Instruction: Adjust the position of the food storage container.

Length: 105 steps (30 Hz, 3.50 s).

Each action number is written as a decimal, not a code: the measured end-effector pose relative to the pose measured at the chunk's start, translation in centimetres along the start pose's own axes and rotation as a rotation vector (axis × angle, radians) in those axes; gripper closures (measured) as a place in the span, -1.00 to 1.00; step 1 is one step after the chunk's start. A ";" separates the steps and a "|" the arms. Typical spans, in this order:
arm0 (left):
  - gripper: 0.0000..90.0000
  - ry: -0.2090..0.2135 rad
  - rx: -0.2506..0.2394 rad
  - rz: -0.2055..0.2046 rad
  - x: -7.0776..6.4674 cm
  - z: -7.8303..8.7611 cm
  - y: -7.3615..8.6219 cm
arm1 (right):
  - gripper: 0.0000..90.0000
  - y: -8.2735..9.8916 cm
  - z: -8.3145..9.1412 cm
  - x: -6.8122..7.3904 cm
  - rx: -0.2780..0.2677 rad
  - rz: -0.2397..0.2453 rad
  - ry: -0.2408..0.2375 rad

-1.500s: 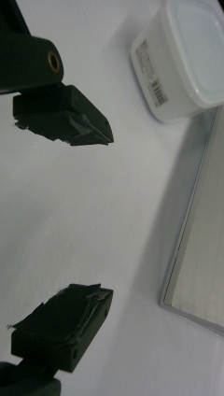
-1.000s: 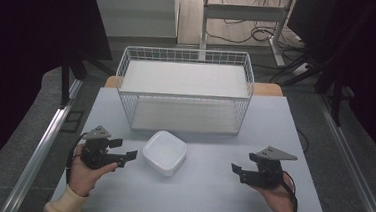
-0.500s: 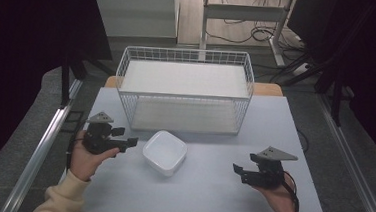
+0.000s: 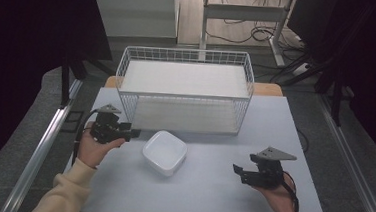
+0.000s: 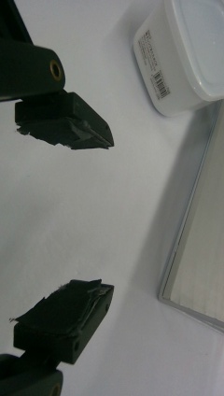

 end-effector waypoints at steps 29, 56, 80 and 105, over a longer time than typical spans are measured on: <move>1.00 0.027 0.172 0.050 3.2 -6.4 -0.5 | -0.47 0.4 -0.4 0.0 0.023 0.018 0.020; 1.00 0.113 0.230 0.033 2.8 -9.4 0.0 | -0.47 0.6 -0.4 0.1 0.028 0.029 0.019; 1.00 0.198 0.283 -0.073 -1.3 -12.5 -1.2 | -0.47 0.8 -0.4 0.3 0.036 0.040 0.020; 0.99 0.123 0.277 -0.132 -4.7 -8.3 0.8 | -0.47 0.9 -0.4 0.2 0.043 0.041 0.024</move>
Point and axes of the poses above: each handheld gripper's, and its own axes: z roughly backward along the jaws, y roughly out of its underside, x roughly to its left, the point moved 4 cm from there along -z, roughly forward along the jaws, and after that the axes turned 14 degrees about y, right-handed, at the moved point
